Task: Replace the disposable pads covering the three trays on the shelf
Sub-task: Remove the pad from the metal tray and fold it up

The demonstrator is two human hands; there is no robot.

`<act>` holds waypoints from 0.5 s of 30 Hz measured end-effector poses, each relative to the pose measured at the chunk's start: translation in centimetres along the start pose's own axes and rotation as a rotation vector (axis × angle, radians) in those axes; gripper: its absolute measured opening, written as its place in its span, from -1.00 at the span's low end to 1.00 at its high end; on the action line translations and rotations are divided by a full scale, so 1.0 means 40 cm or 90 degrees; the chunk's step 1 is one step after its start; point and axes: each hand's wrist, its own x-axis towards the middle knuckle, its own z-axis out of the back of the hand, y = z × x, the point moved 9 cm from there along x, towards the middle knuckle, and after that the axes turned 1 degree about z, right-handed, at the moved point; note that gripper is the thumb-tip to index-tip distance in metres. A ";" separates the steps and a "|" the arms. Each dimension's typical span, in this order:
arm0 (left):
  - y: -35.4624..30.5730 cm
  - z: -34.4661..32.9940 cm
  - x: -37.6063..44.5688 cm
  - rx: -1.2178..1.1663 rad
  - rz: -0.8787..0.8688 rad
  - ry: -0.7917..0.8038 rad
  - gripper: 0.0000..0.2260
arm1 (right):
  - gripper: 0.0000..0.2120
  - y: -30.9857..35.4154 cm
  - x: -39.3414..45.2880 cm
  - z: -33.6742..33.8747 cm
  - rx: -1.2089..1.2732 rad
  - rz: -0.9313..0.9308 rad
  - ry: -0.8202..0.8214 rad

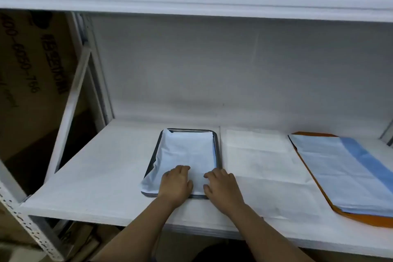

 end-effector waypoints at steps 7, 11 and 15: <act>0.064 -0.091 0.000 -0.016 0.041 0.155 -0.48 | -0.54 0.006 0.006 -0.079 0.033 0.048 0.116; 0.101 -0.099 -0.011 0.032 0.067 0.190 -0.48 | -0.59 0.002 0.002 -0.067 0.018 0.070 0.133; 0.149 -0.086 -0.011 0.101 0.098 0.216 -0.48 | -0.61 0.003 0.006 -0.063 -0.031 0.103 0.157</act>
